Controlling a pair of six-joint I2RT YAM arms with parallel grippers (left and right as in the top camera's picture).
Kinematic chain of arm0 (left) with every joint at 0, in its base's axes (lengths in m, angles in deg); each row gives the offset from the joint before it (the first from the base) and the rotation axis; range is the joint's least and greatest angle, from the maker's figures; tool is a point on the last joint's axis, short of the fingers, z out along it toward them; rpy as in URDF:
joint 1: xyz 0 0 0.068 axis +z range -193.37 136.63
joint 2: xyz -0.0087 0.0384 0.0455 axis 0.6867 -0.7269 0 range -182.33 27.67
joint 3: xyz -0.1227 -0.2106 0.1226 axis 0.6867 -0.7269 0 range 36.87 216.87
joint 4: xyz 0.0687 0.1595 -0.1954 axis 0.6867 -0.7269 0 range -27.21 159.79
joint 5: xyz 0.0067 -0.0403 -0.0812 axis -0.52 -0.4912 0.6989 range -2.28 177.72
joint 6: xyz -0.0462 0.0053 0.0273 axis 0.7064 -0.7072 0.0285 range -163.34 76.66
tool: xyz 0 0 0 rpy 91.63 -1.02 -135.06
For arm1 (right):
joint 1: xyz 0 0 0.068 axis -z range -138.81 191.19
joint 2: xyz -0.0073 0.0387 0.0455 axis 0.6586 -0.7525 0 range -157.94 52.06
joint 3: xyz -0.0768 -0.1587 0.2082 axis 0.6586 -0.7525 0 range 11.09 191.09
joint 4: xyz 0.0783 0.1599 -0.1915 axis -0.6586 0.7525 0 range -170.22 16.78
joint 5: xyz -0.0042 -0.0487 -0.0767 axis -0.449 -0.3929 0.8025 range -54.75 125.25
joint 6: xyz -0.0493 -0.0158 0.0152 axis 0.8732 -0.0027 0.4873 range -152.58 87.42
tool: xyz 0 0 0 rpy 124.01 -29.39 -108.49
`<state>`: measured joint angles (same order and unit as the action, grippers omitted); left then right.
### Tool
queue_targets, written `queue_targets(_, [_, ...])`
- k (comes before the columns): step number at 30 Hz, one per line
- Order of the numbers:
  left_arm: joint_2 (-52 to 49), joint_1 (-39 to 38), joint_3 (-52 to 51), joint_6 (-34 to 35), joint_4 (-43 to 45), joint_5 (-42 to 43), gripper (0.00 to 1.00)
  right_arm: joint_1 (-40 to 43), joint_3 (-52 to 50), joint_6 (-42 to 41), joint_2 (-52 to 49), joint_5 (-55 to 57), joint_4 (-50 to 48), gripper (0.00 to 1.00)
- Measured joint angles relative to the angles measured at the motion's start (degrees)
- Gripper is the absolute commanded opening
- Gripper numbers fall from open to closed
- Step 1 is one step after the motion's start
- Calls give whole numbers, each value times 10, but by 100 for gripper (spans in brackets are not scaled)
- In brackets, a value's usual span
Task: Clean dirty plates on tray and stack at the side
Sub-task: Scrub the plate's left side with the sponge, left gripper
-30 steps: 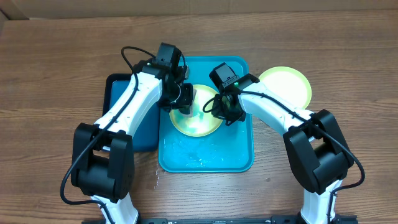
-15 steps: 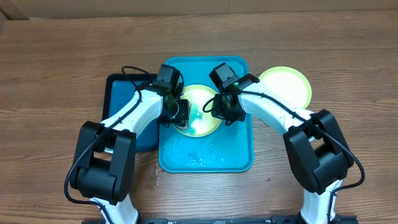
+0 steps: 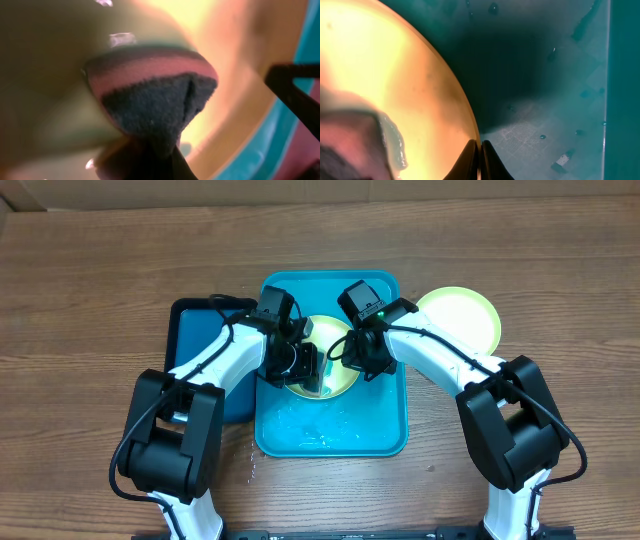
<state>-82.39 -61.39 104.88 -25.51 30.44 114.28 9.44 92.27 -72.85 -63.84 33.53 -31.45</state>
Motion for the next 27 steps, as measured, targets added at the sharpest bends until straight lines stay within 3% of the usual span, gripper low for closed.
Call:
queue_targets(10, [79, 0, 91, -16, -85, -16, 4, -2, 0, 0, 0, -9, -2, 4])
queue_targets(14, [123, 0, 104, -17, -104, -68, 4, -2, 0, -4, 0, -9, -2, 19])
queue_targets(27, [85, 0, 102, -17, -124, -137, 4, -2, 0, 0, 0, -9, -3, 23])
